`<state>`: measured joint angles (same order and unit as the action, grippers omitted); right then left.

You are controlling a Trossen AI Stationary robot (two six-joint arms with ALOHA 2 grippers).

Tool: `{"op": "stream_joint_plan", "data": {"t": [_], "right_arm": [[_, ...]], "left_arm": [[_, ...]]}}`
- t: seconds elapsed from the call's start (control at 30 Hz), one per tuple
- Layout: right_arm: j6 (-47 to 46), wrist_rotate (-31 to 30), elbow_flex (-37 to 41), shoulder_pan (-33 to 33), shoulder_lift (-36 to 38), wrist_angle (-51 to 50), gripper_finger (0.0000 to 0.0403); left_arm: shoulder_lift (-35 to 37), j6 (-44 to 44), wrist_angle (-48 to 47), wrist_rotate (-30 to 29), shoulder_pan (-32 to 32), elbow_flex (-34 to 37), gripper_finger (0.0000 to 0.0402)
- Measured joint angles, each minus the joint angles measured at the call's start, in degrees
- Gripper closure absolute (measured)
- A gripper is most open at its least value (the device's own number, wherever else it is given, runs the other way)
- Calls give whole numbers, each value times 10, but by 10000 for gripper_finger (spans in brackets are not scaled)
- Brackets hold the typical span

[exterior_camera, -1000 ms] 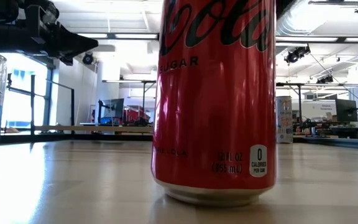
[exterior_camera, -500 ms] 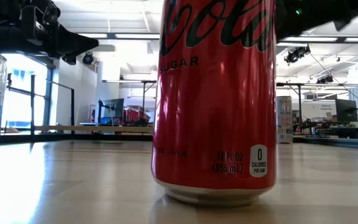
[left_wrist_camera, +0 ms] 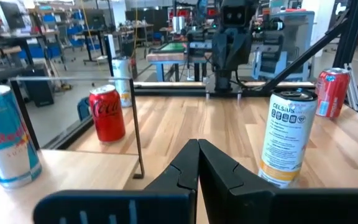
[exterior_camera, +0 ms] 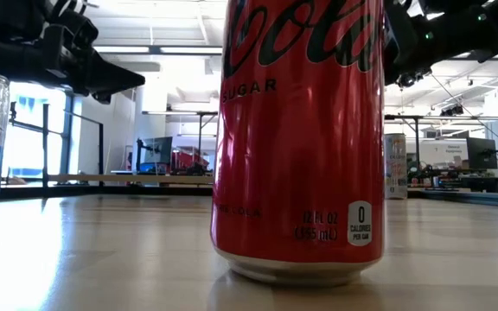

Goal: Place canned beverage on shelf
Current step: Put the bottom white-yellow soda can on the shelf

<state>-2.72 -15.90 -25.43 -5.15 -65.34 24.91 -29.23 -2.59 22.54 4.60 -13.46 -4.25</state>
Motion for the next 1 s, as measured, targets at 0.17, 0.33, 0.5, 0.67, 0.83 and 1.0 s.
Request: {"op": "stream_joint_plan", "data": {"t": [0.17, 0.33, 0.5, 0.67, 0.83, 1.0], "right_arm": [[-21, 11, 0, 0, 0, 2, 380], [-45, 27, 0, -2, 0, 6, 330], [-45, 28, 0, -2, 0, 9, 275], [-33, 39, 0, 0, 0, 13, 255], [-8, 52, 0, 17, 0, 26, 254], [-3, 52, 0, 38, 0, 27, 261]], "left_arm": [[-11, 5, 2, 0, 1, 0, 401], [-20, 21, 14, 0, 1, 0, 402], [-37, 25, 21, -1, 7, 0, 401], [-64, 24, 79, -7, 25, 0, 402], [-99, 20, 123, -12, 34, 0, 402], [-148, 22, 124, -28, 34, -33, 401]]}}
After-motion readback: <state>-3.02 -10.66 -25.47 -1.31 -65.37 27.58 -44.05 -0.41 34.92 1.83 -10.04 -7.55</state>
